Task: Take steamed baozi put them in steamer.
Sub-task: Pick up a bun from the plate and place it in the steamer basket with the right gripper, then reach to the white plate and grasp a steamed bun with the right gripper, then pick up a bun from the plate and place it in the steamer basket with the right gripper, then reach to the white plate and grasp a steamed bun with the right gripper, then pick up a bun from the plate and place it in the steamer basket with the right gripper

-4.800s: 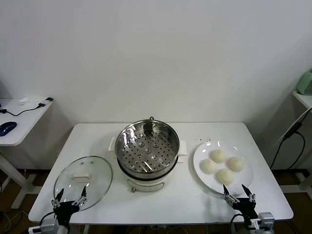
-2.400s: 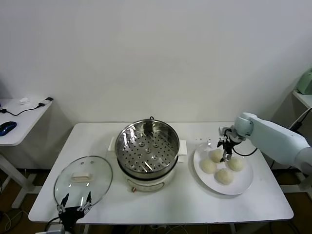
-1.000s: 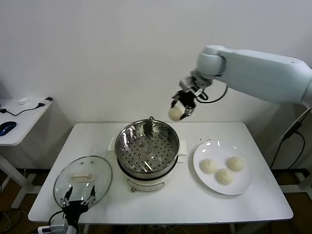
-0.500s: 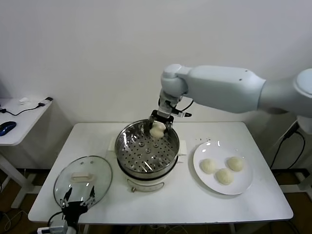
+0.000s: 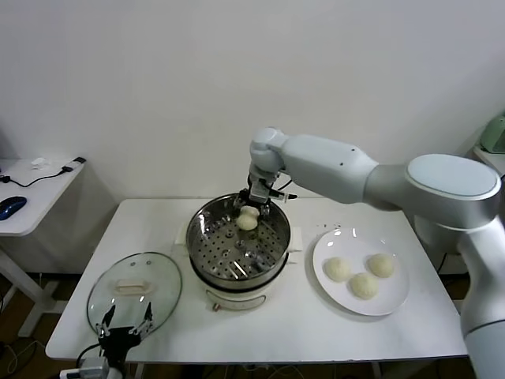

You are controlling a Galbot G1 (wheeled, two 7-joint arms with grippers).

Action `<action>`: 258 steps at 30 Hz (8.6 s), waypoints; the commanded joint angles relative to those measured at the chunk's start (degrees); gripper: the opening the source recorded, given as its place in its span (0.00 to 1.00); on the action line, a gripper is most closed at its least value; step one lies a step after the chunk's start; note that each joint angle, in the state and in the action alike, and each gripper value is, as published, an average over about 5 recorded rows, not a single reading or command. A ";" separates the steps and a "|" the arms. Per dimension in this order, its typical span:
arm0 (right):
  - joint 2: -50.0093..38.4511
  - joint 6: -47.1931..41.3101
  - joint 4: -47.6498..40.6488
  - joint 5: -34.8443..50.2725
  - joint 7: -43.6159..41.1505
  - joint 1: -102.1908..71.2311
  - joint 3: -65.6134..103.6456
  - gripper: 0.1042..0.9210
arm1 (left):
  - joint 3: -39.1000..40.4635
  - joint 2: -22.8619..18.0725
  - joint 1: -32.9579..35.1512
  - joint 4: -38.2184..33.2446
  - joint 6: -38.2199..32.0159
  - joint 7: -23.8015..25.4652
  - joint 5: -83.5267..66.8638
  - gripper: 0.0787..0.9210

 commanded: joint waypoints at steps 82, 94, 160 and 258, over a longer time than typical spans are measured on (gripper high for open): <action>-31.96 -59.92 20.48 39.76 14.26 -7.06 -14.25 0.83 | 1.34 -0.55 -0.94 0.95 -1.20 0.13 0.68 0.88; -32.37 -59.90 22.60 40.17 12.70 -1.28 -15.88 0.54 | 1.32 -0.51 -0.95 0.44 -0.81 0.12 0.73 0.88; 6.94 -72.20 20.36 63.71 28.83 7.43 -17.28 0.52 | 3.99 -0.46 1.33 -4.24 -1.33 -0.04 0.97 0.88; -29.04 -42.42 32.55 40.84 -1.05 36.33 -26.59 0.57 | 3.18 -1.11 0.85 -3.92 0.18 0.19 2.01 0.88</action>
